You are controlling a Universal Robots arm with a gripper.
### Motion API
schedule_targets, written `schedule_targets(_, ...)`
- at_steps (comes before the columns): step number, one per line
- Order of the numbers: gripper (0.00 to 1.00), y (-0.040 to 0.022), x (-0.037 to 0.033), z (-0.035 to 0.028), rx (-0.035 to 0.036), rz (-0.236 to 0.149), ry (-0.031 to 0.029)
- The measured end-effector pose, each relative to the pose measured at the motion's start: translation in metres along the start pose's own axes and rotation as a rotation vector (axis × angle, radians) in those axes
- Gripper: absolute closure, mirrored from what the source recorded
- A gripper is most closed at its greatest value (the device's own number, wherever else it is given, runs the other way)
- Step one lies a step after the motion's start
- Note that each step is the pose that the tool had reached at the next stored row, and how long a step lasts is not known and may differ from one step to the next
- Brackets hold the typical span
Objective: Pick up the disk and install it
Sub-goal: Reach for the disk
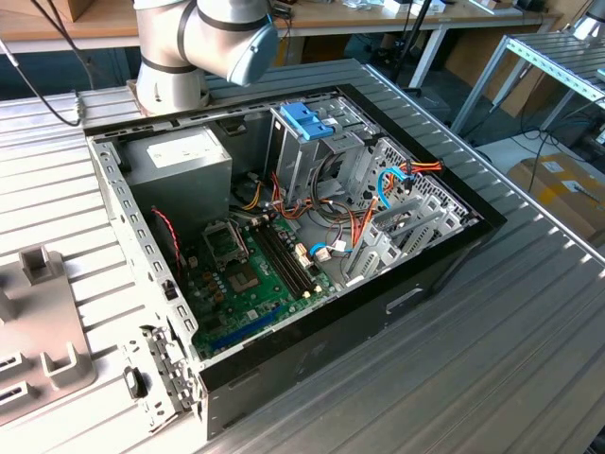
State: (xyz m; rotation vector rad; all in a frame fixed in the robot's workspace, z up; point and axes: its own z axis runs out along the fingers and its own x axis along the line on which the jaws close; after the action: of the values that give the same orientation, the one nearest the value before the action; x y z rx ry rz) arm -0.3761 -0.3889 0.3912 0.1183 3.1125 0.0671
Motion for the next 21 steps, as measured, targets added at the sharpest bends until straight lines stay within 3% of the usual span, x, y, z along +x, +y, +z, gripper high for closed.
schedule_targets(1,0.89,0.0005,0.0019,0.0002,-0.0001,0.0,-0.0001)
schedule_targets(4,0.89,0.0035,0.0162,0.0012,-0.0001,0.0,-0.0002)
schedule_targets(5,0.89,0.0038,0.0172,0.0012,0.0,0.0,-0.0001)
schedule_targets(21,0.89,0.004,0.0186,0.0013,-0.0001,0.0,-0.0002)
